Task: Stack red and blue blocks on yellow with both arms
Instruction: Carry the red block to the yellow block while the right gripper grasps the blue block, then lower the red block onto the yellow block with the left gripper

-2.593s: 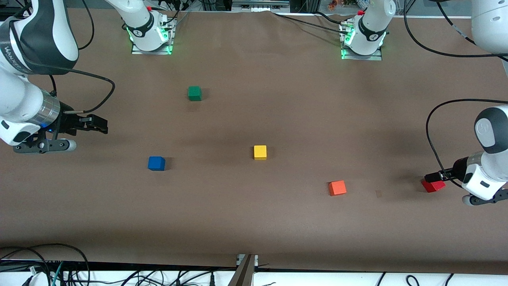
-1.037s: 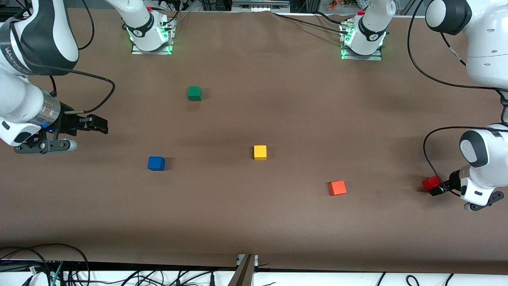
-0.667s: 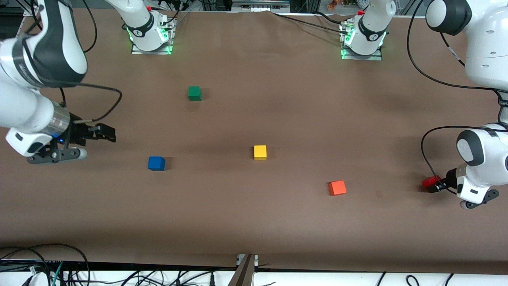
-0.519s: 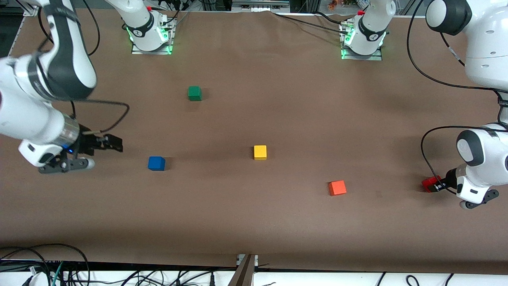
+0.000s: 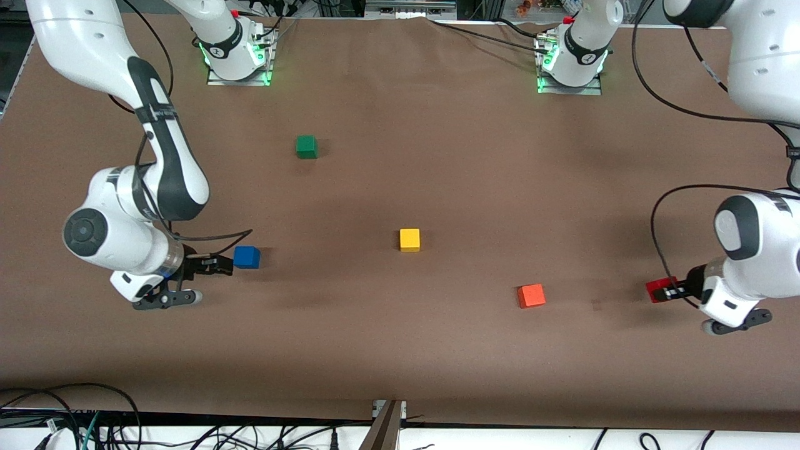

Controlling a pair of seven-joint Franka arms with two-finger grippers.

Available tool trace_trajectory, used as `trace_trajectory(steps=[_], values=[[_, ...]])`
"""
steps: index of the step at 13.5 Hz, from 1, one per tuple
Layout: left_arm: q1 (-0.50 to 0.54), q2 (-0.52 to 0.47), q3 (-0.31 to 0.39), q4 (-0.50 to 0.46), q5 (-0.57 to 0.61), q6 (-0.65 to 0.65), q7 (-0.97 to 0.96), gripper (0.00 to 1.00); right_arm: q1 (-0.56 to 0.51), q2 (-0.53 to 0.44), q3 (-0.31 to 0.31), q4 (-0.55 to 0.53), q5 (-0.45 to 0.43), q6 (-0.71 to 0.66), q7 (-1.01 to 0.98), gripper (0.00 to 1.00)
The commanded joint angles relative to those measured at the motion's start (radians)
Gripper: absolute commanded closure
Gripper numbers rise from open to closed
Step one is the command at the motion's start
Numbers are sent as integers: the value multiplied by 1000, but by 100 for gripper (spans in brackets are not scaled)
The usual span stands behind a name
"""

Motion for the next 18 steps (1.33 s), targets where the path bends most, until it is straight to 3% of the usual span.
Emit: trace_trajectory(steps=[1, 4, 8, 9, 12, 16, 18], values=[[-154, -59, 7, -13, 12, -35, 4, 78, 9, -2, 0, -37, 35, 2, 32, 0], [-356, -68, 6, 24, 3, -67, -53, 77, 10, -2, 5, -87, 38, 40, 42, 0], [-607, -22, 7, 35, 1, -63, -381, 78, 18, -3, 5, -172, 38, 147, 42, 0], [-664, 11, 9, 77, 3, -61, -442, 78, 18, -5, 12, -194, 38, 177, 42, 0], [-749, 96, 7, 150, 1, -49, -481, 76, 18, -6, 20, -211, 41, 195, 51, 0], [-788, 144, 7, 157, 3, 33, -605, 75, 18, -6, 22, -226, 41, 204, 49, 1], [-789, 154, 9, 160, 3, 46, -604, 75, 18, -8, 22, -255, 41, 237, 49, 9]])
